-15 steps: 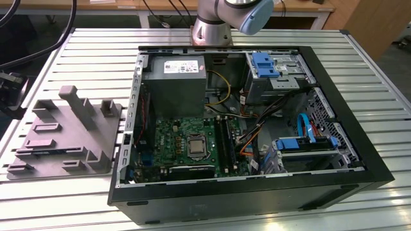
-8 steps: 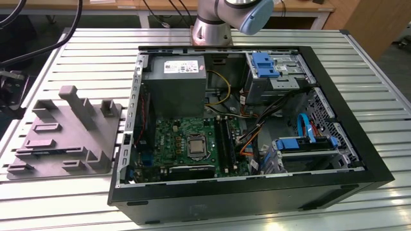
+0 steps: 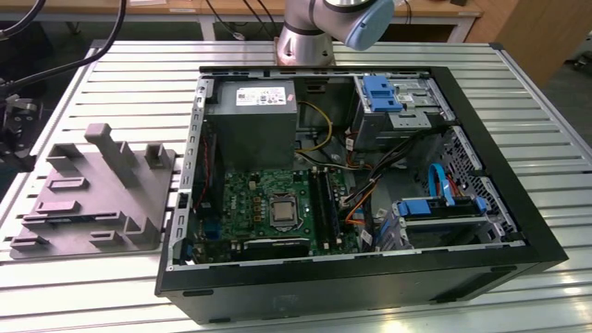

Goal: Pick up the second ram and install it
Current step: 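Pick up the second ram and move it above second insertion slot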

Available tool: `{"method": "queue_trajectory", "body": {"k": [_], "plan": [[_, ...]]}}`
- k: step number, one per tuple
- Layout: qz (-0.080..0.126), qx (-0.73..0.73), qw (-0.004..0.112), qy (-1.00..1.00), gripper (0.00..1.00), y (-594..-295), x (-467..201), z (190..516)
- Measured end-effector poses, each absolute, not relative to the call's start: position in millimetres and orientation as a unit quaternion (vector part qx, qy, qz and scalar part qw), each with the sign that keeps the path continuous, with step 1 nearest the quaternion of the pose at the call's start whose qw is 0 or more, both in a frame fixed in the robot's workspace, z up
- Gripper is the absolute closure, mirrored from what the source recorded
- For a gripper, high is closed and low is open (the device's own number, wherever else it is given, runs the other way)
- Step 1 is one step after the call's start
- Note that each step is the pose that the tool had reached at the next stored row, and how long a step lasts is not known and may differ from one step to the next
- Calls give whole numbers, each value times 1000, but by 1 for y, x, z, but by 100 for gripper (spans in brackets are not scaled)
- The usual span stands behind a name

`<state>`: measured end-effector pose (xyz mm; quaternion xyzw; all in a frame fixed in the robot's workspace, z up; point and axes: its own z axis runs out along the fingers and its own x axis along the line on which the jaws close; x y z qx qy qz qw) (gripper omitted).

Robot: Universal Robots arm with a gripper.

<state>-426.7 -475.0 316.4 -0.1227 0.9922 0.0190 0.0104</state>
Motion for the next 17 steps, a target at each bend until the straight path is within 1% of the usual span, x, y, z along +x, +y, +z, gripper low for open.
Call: {"method": "queue_trajectory", "body": {"k": [17], "plan": [[20,-275,7,961,90,-475,-427,314]]}}
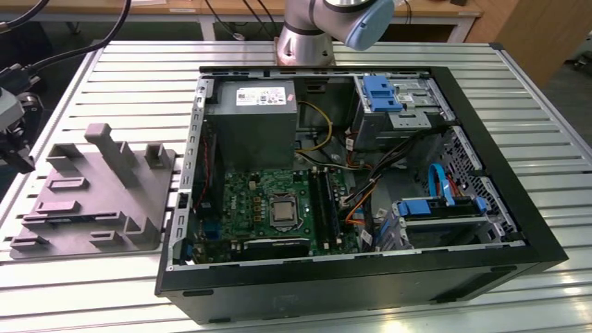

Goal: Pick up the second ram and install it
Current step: 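Pick up the second ram and move it above second insertion slot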

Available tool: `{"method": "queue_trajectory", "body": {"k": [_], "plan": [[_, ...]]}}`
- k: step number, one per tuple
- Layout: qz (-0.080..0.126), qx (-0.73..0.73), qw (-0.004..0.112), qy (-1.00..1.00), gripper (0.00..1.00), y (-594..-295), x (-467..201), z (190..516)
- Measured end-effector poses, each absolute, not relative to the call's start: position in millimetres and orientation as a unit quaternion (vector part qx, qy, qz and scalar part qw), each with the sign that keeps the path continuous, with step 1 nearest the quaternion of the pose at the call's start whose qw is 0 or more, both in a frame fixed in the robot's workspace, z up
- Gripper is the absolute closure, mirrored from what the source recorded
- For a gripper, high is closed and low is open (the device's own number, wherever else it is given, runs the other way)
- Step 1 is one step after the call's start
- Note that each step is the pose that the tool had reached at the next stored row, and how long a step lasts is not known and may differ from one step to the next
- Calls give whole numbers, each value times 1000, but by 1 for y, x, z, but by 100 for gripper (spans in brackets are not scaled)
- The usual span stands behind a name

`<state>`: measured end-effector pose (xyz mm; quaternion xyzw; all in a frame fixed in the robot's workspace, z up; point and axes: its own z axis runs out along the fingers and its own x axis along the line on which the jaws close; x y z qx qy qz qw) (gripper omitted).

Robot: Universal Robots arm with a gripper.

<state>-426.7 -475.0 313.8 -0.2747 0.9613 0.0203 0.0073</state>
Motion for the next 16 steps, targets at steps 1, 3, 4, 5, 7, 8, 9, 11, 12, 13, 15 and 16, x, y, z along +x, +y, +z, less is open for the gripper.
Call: {"method": "queue_trajectory", "body": {"k": [1,3,4,5,7,8,9,11,12,13,15,16], "plan": [[20,-283,7,959,90,-475,-427,314],[20,-301,7,954,90,-475,-427,313],[21,-309,7,951,90,-475,-427,313],[21,-318,6,948,90,-475,-427,313],[21,-335,6,942,90,-475,-427,313],[21,-343,6,939,90,-475,-427,313],[21,-352,6,936,90,-475,-427,313],[21,-369,5,929,90,-475,-427,312],[21,-377,5,926,90,-475,-427,312],[21,-386,5,922,90,-475,-427,312],[21,-403,4,915,90,-475,-427,312],[21,-411,4,911,90,-475,-427,312]]}}
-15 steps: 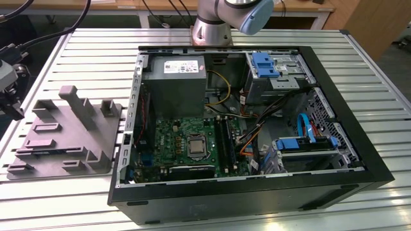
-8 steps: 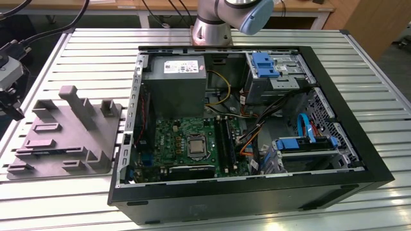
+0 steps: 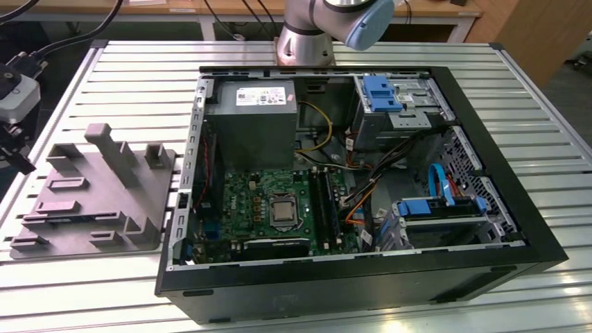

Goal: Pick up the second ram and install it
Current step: 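Pick up the second ram and move it above second insertion slot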

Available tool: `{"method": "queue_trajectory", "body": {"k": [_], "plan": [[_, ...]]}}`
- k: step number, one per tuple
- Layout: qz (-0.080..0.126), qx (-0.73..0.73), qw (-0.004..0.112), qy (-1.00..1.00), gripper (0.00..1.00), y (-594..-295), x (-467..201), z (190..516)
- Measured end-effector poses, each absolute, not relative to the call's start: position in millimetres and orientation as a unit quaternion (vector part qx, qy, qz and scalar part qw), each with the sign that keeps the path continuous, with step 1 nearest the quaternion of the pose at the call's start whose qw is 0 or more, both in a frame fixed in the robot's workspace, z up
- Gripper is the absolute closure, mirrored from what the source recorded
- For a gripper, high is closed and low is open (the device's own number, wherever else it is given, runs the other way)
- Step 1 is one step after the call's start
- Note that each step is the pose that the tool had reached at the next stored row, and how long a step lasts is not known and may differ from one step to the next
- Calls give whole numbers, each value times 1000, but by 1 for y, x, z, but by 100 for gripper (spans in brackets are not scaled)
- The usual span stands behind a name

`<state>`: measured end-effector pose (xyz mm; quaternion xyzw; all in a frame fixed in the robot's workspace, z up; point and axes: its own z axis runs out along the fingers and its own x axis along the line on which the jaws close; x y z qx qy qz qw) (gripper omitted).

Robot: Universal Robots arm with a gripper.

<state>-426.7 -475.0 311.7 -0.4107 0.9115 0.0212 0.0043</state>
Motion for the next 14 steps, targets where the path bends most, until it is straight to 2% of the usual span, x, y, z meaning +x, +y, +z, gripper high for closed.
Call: {"method": "queue_trajectory", "body": {"k": [14], "plan": [[22,-523,2,852,90,-475,-427,309]]}}
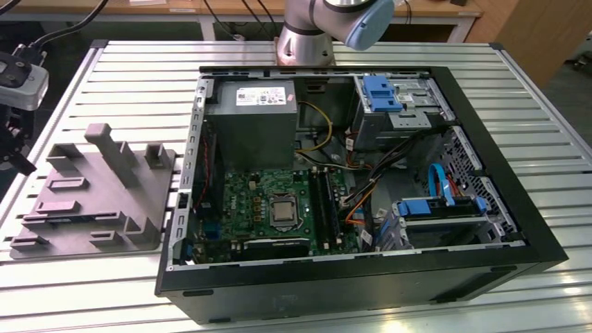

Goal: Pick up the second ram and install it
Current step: 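Pick up the second ram and move it above second insertion slot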

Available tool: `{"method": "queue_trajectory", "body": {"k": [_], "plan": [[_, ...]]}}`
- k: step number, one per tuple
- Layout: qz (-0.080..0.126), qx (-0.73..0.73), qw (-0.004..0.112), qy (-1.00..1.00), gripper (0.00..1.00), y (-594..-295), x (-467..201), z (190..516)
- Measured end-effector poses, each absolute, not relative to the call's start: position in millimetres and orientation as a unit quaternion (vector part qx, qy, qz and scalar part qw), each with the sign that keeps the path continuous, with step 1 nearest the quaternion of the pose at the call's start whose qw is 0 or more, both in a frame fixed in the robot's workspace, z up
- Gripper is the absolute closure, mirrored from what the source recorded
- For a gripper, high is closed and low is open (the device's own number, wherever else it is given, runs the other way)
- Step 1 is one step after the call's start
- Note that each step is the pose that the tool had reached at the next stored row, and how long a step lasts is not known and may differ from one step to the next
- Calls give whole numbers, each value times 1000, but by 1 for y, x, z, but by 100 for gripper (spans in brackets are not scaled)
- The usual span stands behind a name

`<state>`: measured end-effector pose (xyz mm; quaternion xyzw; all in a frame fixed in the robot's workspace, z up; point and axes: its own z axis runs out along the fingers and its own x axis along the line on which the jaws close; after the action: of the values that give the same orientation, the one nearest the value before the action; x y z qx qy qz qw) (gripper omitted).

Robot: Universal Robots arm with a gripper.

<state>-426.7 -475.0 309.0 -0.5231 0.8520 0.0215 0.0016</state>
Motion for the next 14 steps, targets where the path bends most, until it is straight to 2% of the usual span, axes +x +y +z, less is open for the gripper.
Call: {"method": "queue_trajectory", "body": {"k": [14], "plan": [[22,-627,-1,779,90,-475,-427,306]]}}
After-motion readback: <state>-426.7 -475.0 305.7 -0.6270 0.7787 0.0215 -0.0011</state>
